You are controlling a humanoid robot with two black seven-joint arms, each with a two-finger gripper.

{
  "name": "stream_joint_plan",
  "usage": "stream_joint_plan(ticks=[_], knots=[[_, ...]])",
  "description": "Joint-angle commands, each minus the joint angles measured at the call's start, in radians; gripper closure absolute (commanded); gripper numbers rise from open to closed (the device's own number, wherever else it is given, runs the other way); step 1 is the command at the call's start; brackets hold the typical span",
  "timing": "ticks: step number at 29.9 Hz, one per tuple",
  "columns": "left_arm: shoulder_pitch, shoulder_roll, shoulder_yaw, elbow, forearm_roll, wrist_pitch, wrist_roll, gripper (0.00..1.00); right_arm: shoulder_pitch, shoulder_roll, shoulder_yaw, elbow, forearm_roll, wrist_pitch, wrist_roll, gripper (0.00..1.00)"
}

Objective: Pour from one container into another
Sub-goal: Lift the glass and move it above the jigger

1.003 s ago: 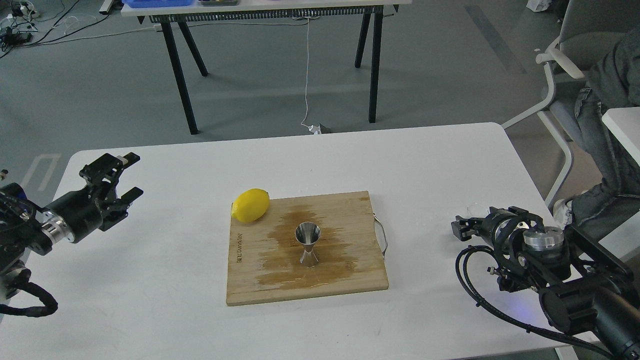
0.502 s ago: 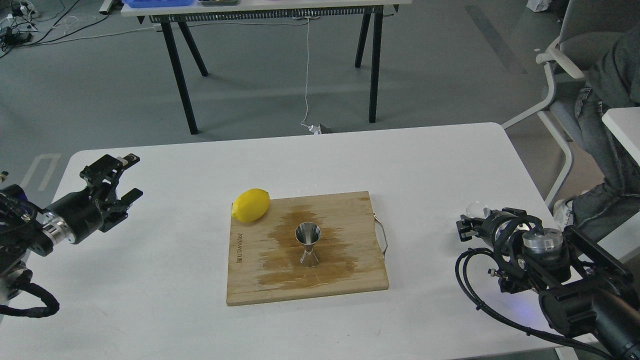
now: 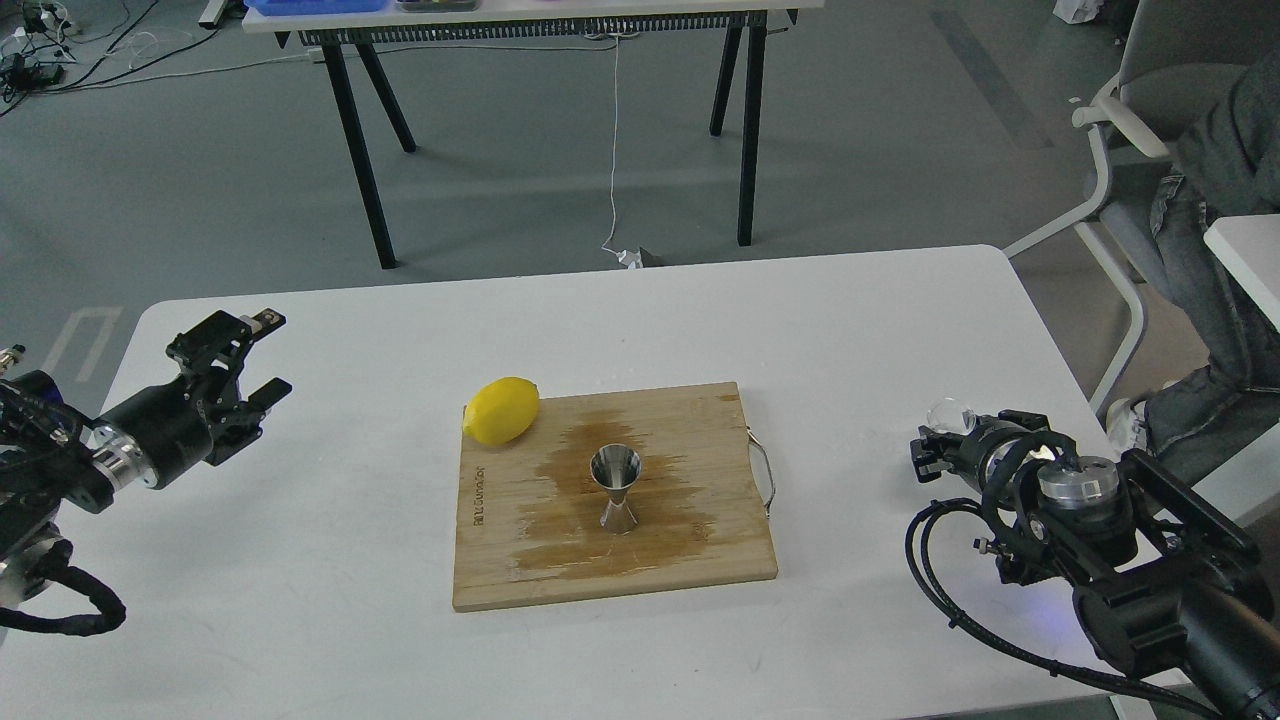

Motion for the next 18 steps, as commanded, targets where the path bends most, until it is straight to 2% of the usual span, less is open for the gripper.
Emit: stream_joint_plan(ticks=[1, 4, 8, 11, 18], knots=[[0.0, -0.017, 0.001, 0.001, 0.001, 0.0, 0.0, 0.01, 0.092, -0.01, -0.031, 0.033, -0.087, -0.002, -0.046, 0.71], [0.0, -0.021, 0.001, 0.001, -0.001, 0.0, 0.0, 0.01, 0.24, -0.022, -0.115, 0.038, -0.152, 0.001, -0.118, 0.71], [-0.002, -0.034, 0.001, 0.001, -0.001, 0.0, 0.0, 0.01, 0.486, -0.083, -0.383, 0.038, -0.155, 0.063, -0.14, 0.71], [-0.002, -0.038, 0.001, 0.001, -0.001, 0.0, 0.0, 0.01, 0.65, -0.099, -0.577, 0.042, -0.158, 0.113, -0.175, 0.72], [-0.002, -0.043, 0.0, 0.001, -0.001, 0.0, 0.0, 0.01, 0.856, -0.097, -0.809, 0.101, -0.175, 0.237, -0.213, 0.72]])
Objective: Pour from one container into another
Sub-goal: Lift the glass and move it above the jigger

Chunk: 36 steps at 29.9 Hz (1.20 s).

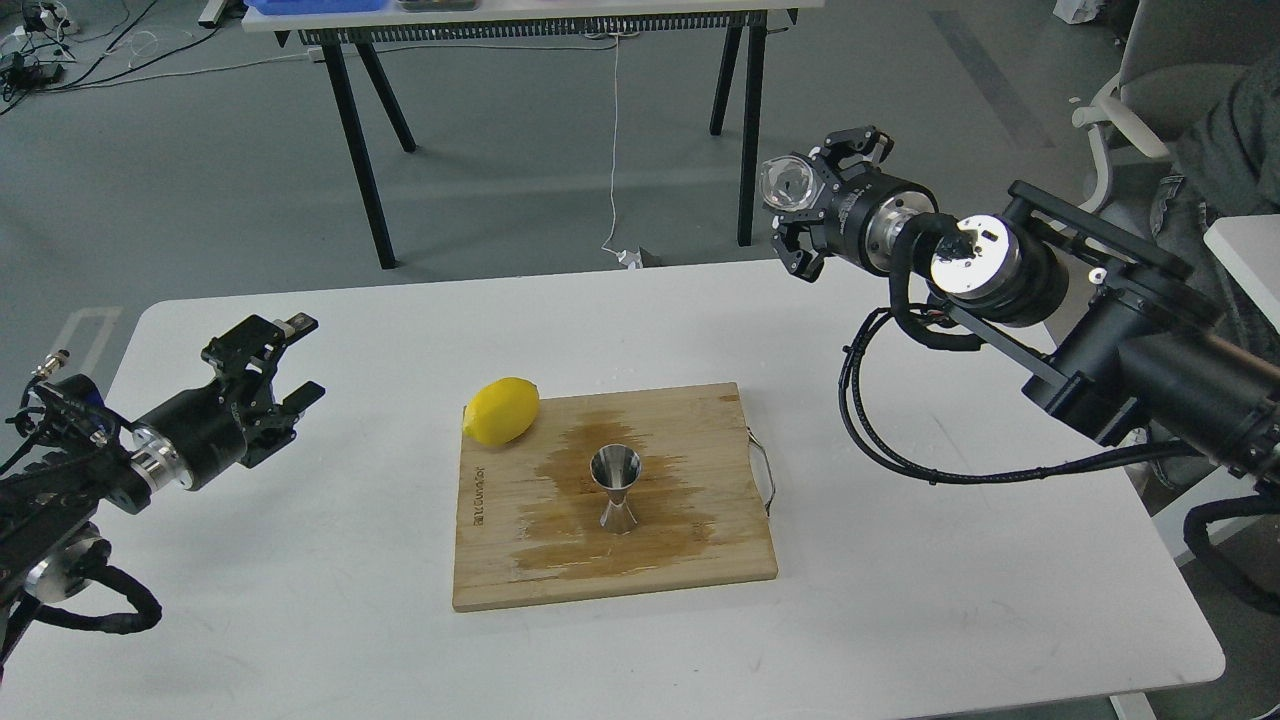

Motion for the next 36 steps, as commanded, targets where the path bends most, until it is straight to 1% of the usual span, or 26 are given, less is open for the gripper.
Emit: stream_joint_plan(ticks=[1, 5, 8, 12, 17, 19, 22, 27, 36], knots=[[0.0, -0.002, -0.002, 0.0, 0.0, 0.0, 0.0, 0.01, 0.08, -0.003, -0.1, 0.041, -0.009, 0.055, -0.017, 0.72], [0.0, -0.012, -0.002, 0.0, 0.0, 0.0, 0.0, 0.01, 0.117, -0.006, -0.186, 0.113, -0.013, 0.096, -0.017, 0.73], [0.0, -0.023, 0.0, 0.0, 0.0, 0.0, 0.0, 0.01, 0.12, -0.019, -0.217, 0.159, -0.013, 0.122, -0.017, 0.72], [0.0, -0.029, 0.0, 0.0, 0.0, 0.0, 0.0, 0.01, 0.114, -0.049, -0.247, 0.213, -0.014, 0.184, -0.017, 0.73], [0.0, -0.026, 0.002, 0.0, 0.0, 0.0, 0.0, 0.01, 0.105, -0.093, -0.287, 0.213, -0.014, 0.308, -0.02, 0.74], [0.0, -0.026, 0.0, 0.0, 0.0, 0.0, 0.0, 0.01, 0.106, -0.105, -0.313, 0.213, -0.026, 0.363, -0.032, 0.74], [-0.002, -0.026, 0.0, 0.0, 0.0, 0.0, 0.0, 0.01, 0.109, -0.113, -0.338, 0.213, -0.113, 0.409, -0.056, 0.74], [0.0, -0.028, 0.0, 0.0, 0.0, 0.0, 0.0, 0.01, 0.125, -0.113, -0.399, 0.213, -0.233, 0.423, -0.064, 0.74], [-0.003, -0.028, -0.005, 0.0, 0.0, 0.0, 0.0, 0.01, 0.184, -0.087, -0.476, 0.211, -0.368, 0.443, -0.058, 0.75]])
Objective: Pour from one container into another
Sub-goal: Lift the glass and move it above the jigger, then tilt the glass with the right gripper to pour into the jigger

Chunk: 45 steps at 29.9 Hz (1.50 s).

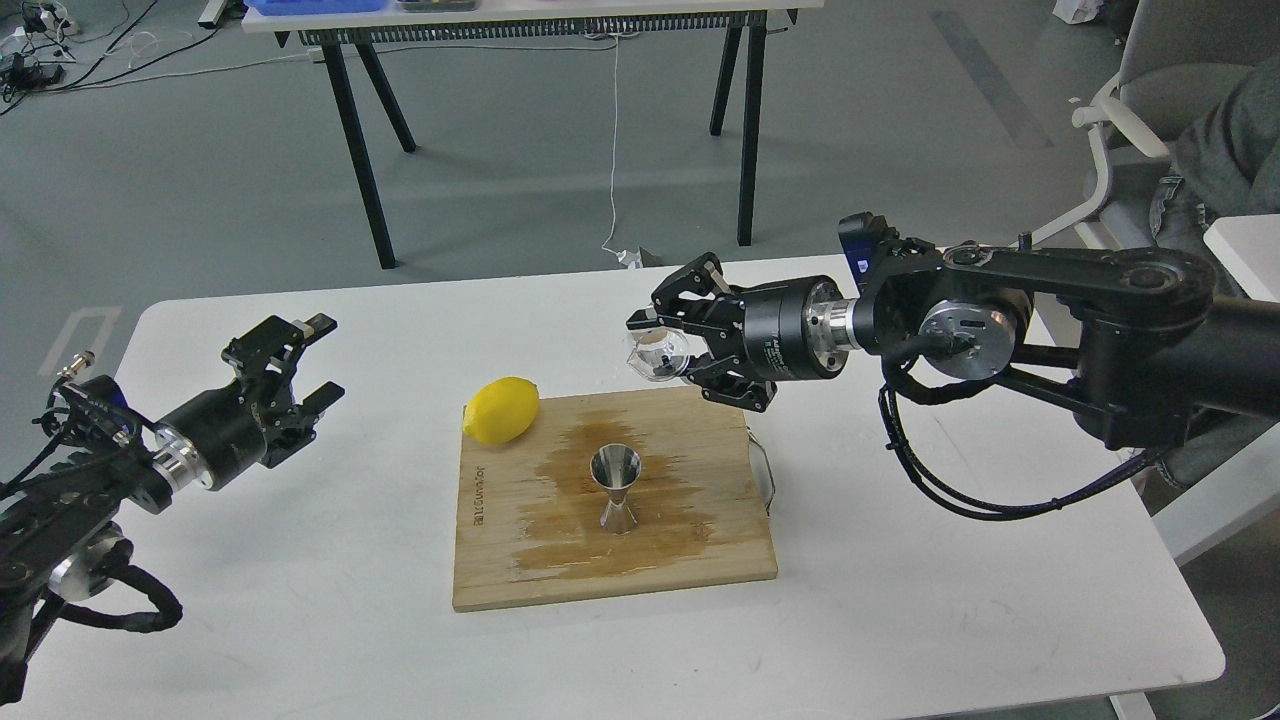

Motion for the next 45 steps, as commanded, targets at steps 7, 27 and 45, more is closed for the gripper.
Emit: stream_joint_plan(ticks=[7, 27, 45], knots=[[-0.004, 0.0, -0.001, 0.0, 0.0, 0.0, 0.0, 0.01, 0.078, 0.068, -0.093, -0.001, -0.099, 0.001, 0.013, 0.75], [-0.002, 0.0, -0.001, 0.0, 0.0, 0.0, 0.0, 0.01, 0.161, 0.122, -0.221, -0.001, -0.261, 0.061, 0.03, 0.75], [-0.001, -0.014, 0.0, 0.0, 0.0, 0.0, 0.0, 0.01, 0.176, 0.163, -0.26, -0.003, -0.412, -0.011, 0.102, 0.76]])
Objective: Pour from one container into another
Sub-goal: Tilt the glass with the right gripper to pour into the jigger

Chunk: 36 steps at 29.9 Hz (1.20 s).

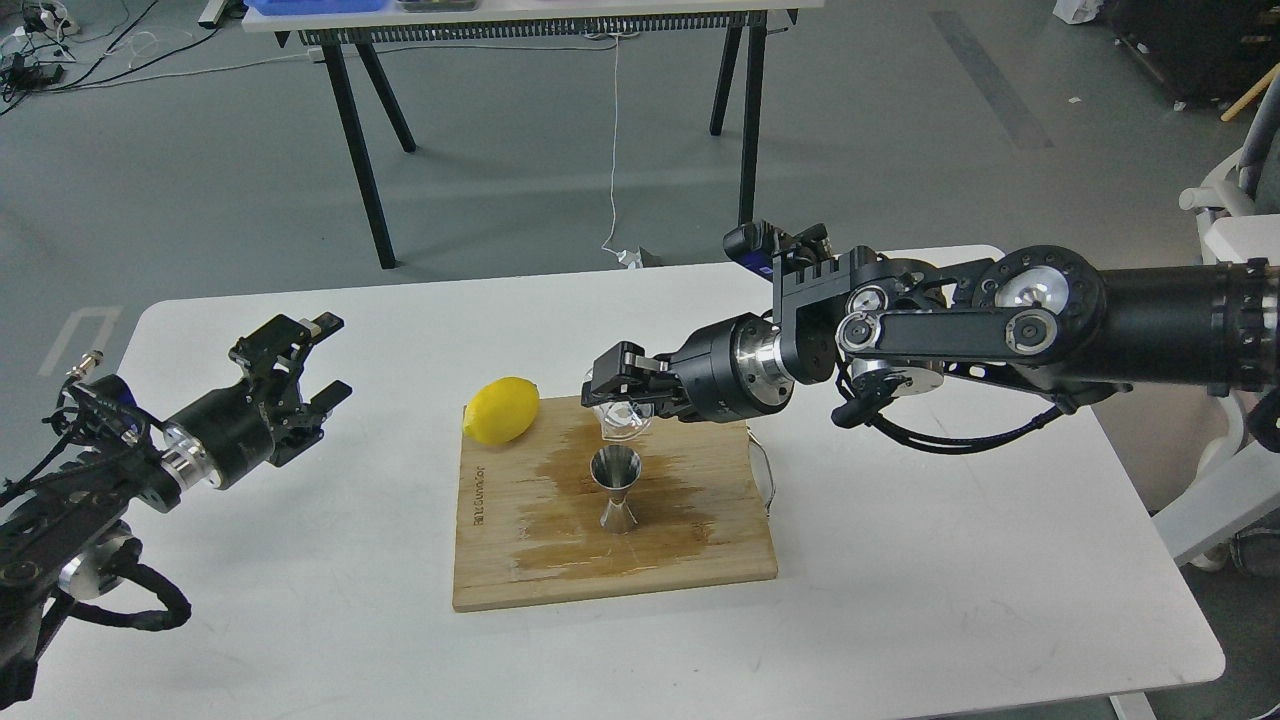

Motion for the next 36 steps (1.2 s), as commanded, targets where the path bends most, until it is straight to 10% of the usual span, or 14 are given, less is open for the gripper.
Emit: stream_joint_plan(ticks=[1, 36], knots=[[0.0, 0.0, 0.001, 0.0, 0.0, 0.0, 0.0, 0.01, 0.015, 0.004, -0.031, 0.0, -0.05, -0.006, 0.012, 0.77], [0.002, -0.003, 0.001, 0.0, 0.0, 0.0, 0.0, 0.01, 0.046, 0.075, -0.125, -0.002, -0.221, -0.122, 0.108, 0.78]])
